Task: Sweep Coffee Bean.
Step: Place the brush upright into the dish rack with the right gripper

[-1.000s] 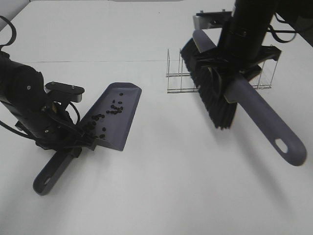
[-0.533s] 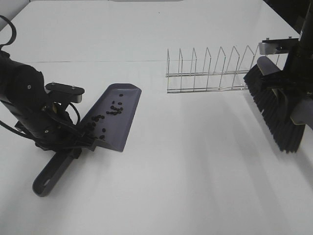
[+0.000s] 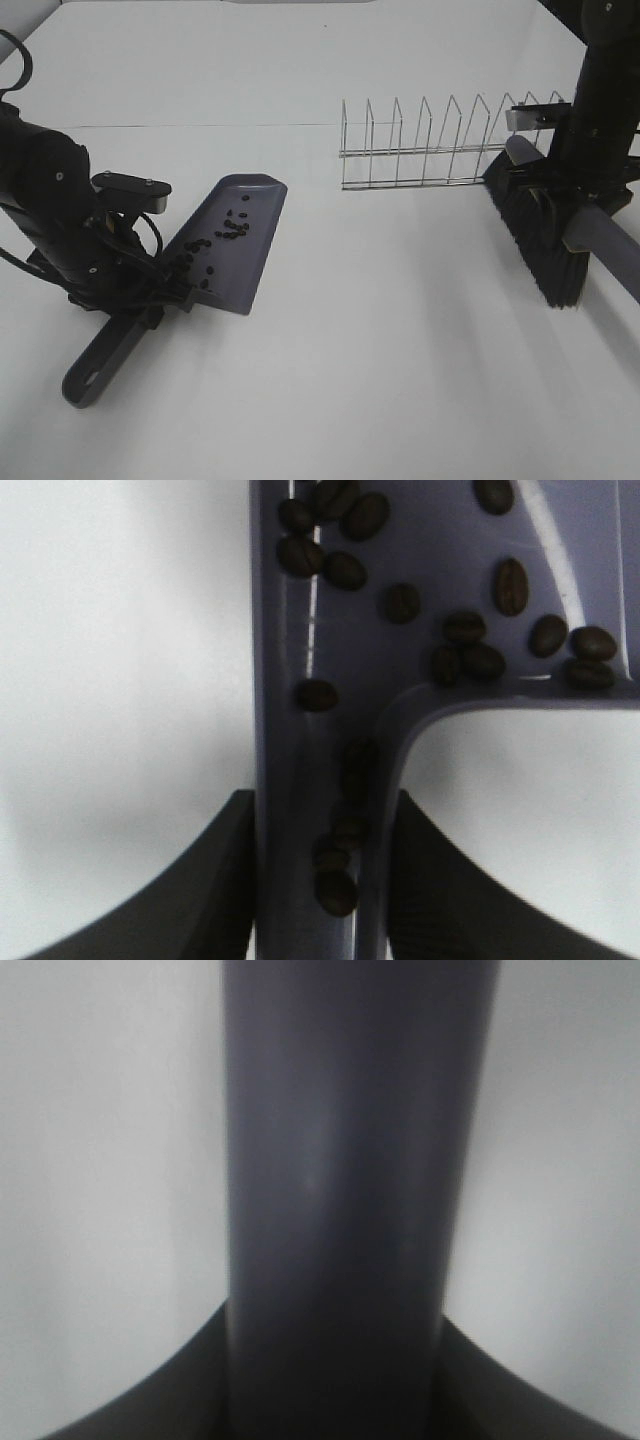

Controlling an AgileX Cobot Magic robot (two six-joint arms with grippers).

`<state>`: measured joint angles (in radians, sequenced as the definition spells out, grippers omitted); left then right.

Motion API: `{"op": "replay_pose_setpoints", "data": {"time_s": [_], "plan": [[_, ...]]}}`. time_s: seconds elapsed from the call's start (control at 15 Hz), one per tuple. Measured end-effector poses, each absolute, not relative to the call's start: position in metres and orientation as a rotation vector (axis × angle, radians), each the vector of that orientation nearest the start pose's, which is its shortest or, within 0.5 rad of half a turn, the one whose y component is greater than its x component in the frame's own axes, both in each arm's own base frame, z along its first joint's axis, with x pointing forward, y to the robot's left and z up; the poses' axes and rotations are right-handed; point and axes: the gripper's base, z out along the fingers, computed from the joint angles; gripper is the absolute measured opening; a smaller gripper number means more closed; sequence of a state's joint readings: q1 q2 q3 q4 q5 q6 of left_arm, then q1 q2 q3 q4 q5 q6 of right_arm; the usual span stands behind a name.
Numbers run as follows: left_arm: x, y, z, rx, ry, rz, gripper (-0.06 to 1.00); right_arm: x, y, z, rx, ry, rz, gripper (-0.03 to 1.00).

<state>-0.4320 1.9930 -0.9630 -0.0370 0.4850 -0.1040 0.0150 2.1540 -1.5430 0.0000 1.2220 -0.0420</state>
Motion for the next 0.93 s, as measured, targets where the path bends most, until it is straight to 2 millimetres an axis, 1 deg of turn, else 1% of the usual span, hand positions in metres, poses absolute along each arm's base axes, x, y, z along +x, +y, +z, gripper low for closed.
{"op": "replay_pose_setpoints", "data": {"time_s": [0.13,0.4,0.87,0.93], "plan": [[0.298,-0.139,0.085,0.444,2.975,-0.085,0.31,0.422,0.006,0.137,-0.093,3.277,0.003,0.29],[0.298,-0.139,0.085,0.444,2.975,-0.085,0.31,0.452,0.007,0.131,-0.092,3.229,0.002,0.29],[0.298,-0.139,0.085,0.442,2.978,-0.086,0.31,0.49,0.008,0.135,-0.07,3.106,0.017,0.29],[0.298,-0.139,0.085,0.441,2.979,-0.087,0.31,0.491,0.009,0.135,-0.068,3.103,0.026,0.29]]}}
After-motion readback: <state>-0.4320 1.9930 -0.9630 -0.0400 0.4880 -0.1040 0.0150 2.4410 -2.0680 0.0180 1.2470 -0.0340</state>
